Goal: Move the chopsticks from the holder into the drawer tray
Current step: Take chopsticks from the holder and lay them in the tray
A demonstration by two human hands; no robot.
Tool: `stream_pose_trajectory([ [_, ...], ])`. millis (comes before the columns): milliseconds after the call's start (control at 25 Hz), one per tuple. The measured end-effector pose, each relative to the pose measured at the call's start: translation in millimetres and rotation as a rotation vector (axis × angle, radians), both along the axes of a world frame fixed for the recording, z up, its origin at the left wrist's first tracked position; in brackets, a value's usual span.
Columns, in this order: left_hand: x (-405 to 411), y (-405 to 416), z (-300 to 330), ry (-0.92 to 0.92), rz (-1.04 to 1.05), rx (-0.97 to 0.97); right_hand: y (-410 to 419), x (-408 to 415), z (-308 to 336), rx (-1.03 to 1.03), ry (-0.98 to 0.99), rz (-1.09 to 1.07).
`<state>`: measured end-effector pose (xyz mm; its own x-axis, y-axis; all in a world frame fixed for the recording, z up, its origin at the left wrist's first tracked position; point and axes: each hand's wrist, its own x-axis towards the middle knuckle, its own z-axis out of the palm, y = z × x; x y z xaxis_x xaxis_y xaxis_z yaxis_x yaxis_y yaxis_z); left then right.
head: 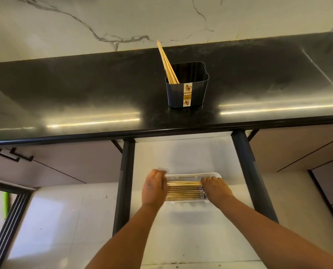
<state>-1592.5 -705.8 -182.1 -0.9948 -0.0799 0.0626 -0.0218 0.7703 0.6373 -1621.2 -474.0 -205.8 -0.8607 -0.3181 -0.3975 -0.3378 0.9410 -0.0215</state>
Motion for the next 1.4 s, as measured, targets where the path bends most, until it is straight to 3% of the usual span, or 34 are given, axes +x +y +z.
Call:
stream_pose_trajectory([
  [200, 13.7, 19.2, -31.1, -0.383, -0.422, -0.418, -2.8, -9.2, -12.3, 0.015, 0.040, 0.077],
  [320, 16.5, 17.4, -44.2, -0.514, -0.440, -0.504, -6.6, -10.6, -17.5, -0.037, 0.036, 0.037],
  [480, 17.6, 17.7, -52.3, -0.603, -0.425, -0.550, 5.1, -1.4, -13.6, -0.180, 0.256, 0.112],
  [560, 17.5, 18.7, -51.9, -0.599, -0.402, -0.562, 11.0, 6.3, -15.1, -0.324, 0.253, 0.053],
  [640, 15.8, 20.9, -50.8, -0.566, -0.374, -0.562, 10.9, 15.4, -17.3, -0.419, 0.123, -0.126],
  [720, 13.0, 25.3, -49.4, -0.550, -0.398, -0.553, 7.3, 25.3, -21.6, -0.356, -0.027, -0.213],
  [840, 11.0, 30.5, -50.9, -0.533, -0.446, -0.551, -5.0, 34.2, -26.1, -0.189, -0.182, -0.176],
  [920, 11.4, 31.4, -52.0, -0.542, -0.449, -0.555, -11.9, 32.9, -25.2, -0.191, -0.179, -0.209],
  [1080, 15.3, 27.4, -51.0, -0.446, -0.413, -0.490, -8.4, 21.9, -19.9, -0.346, 0.087, -0.291],
  [1280, 13.6, 24.4, -49.2, -0.487, -0.443, -0.516, -4.7, 15.0, -22.5, -0.231, -0.101, -0.141],
  [1400, 14.9, 24.6, -45.8, -0.392, -0.408, -0.507, -4.9, 18.6, -24.0, -0.308, -0.121, -0.188],
])
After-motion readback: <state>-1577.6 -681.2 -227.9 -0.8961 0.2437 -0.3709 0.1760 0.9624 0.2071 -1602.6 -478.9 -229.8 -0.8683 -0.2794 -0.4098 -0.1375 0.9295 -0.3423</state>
